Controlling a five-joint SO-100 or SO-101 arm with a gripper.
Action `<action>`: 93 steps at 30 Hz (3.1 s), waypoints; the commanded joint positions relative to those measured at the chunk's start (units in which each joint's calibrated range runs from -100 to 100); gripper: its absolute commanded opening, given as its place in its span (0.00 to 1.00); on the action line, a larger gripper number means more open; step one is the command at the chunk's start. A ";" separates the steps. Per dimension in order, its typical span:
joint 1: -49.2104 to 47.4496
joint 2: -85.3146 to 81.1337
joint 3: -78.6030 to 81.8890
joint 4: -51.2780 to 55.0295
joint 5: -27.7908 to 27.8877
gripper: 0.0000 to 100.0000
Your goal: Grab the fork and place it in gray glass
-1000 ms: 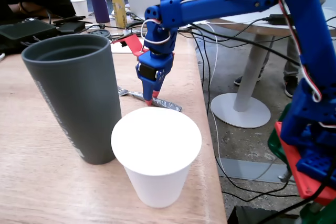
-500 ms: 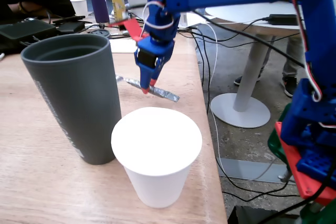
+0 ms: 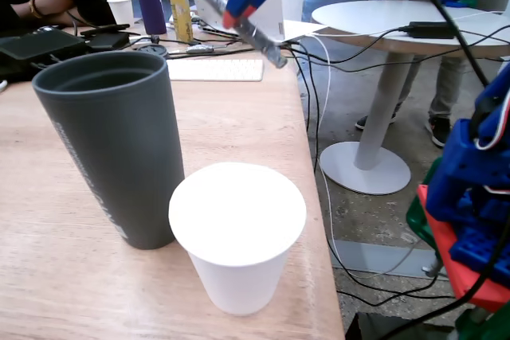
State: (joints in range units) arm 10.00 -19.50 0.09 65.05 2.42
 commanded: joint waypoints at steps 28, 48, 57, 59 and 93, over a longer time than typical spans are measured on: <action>-34.88 8.61 -0.33 -44.94 4.54 0.00; -33.02 8.26 24.50 -65.71 4.88 0.00; -33.02 3.63 25.35 -64.48 4.44 0.37; -32.68 3.63 25.35 -64.48 4.44 0.40; -21.68 -62.92 75.75 -41.90 0.24 0.37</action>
State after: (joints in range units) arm -13.01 -79.07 73.76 23.06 2.47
